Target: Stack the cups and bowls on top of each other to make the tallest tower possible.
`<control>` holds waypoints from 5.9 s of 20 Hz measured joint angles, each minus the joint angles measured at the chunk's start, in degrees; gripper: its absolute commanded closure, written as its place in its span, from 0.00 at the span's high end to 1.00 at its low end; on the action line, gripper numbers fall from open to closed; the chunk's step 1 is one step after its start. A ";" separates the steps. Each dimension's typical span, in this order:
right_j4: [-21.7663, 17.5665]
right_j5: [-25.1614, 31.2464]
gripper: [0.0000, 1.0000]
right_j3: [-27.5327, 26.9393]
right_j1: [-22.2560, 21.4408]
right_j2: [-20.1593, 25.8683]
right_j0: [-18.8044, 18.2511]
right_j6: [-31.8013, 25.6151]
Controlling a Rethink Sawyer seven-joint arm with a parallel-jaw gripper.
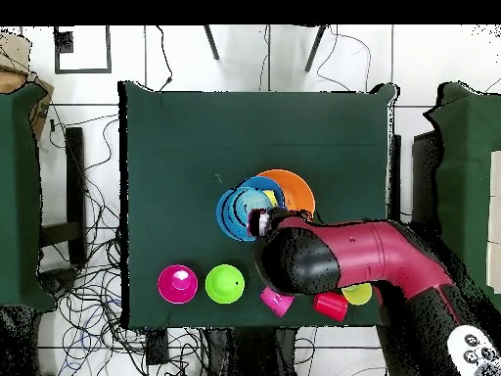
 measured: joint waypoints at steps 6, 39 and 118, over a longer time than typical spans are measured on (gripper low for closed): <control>-1.62 0.00 0.00 -0.01 1.54 1.58 -1.80 0.00; -3.30 5.59 0.00 -0.03 3.56 7.66 -4.77 0.00; -8.72 10.72 0.00 -10.83 17.64 11.69 -5.74 -0.18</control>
